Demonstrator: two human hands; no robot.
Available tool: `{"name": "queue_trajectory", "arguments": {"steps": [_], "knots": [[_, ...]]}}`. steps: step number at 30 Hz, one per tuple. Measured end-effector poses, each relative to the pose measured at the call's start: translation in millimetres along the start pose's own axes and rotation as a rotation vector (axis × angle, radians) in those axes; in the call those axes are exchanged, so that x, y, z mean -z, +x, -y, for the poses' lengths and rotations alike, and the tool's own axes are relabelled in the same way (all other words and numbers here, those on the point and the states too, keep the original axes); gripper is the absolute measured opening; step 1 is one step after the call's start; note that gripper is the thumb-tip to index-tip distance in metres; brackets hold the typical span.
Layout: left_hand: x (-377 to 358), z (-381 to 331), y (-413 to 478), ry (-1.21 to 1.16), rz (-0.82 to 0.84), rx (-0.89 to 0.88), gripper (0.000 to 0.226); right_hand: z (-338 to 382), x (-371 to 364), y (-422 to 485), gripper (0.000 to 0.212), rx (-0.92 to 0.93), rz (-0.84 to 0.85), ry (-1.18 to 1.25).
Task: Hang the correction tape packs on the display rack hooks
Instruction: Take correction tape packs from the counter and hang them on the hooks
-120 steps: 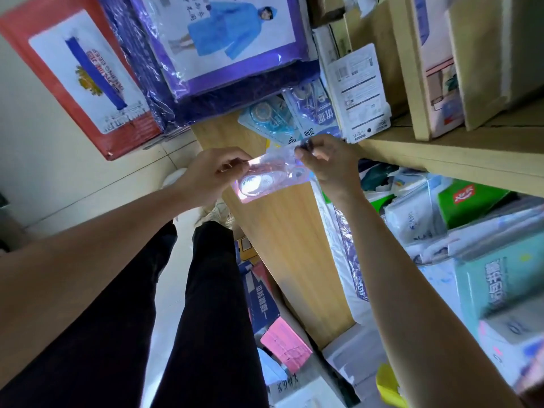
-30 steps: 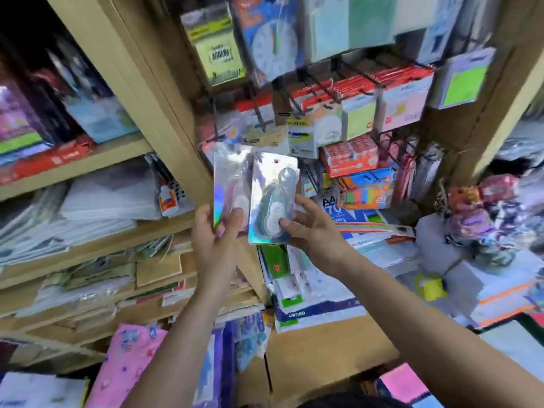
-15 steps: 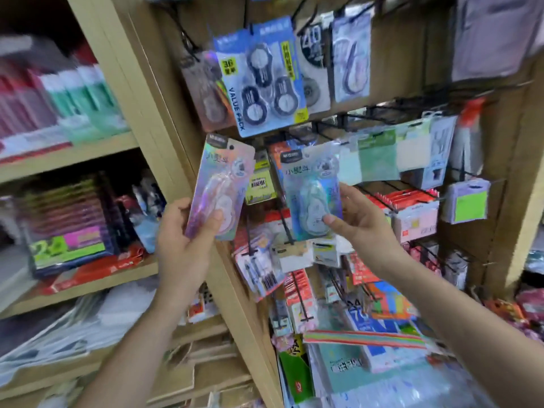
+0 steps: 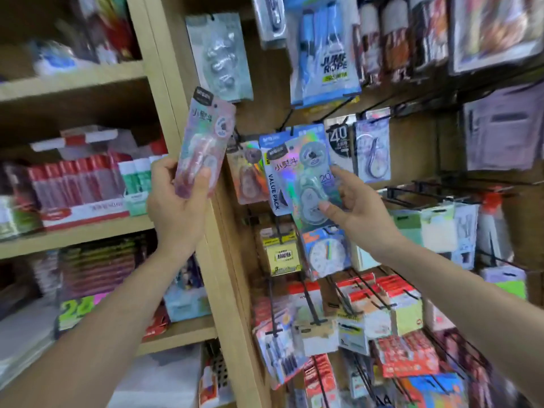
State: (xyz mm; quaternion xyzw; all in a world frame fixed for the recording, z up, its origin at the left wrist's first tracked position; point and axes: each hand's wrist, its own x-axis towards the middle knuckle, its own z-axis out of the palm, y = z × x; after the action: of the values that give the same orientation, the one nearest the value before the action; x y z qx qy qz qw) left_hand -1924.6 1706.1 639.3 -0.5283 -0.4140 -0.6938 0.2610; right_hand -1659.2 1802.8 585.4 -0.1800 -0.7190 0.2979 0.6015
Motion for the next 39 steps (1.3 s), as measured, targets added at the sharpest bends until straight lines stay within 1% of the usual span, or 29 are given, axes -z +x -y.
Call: {"name": "queue_trajectory", "arguments": {"steps": [4,8,12,14,21,27,31,33,39], "knots": [[-16.4,15.4,30.8,0.099,-0.042,-0.112,0.038,22.1,-17.2,34.2,0.062,0.081,0.032,-0.083],[-32.2,23.1,56.5,0.131,-0.085,-0.179,0.043,28.4,-29.5,61.8,0.066,0.118,0.073,-0.159],[-42.0,32.7,71.0,0.201,-0.122,-0.314,0.033,22.3,-40.1,76.3,0.067,0.12,0.136,-0.186],[-43.2,38.3,70.1,0.194,-0.141,-0.35,0.033,15.6,-48.1,81.8,0.068,0.105,0.137,-0.183],[-41.4,45.3,72.4,0.239,-0.205,-0.37,0.038,-7.3,-77.3,84.8,0.068,0.084,0.051,-0.132],[-40.5,46.7,72.9,0.226,-0.205,-0.354,0.04,-2.8,-86.2,82.6,0.066,0.07,0.009,-0.029],[-40.8,48.1,72.4,0.192,-0.178,-0.297,0.042,-4.1,-79.3,77.5,0.056,0.074,-0.061,-0.135],[-40.9,47.7,71.9,0.188,-0.17,-0.262,0.044,-2.2,-77.0,75.6,0.055,0.052,-0.078,-0.143],[-40.9,48.9,71.9,0.188,-0.161,-0.252,0.045,7.9,-83.3,82.3,0.053,0.022,-0.069,-0.144]]}}
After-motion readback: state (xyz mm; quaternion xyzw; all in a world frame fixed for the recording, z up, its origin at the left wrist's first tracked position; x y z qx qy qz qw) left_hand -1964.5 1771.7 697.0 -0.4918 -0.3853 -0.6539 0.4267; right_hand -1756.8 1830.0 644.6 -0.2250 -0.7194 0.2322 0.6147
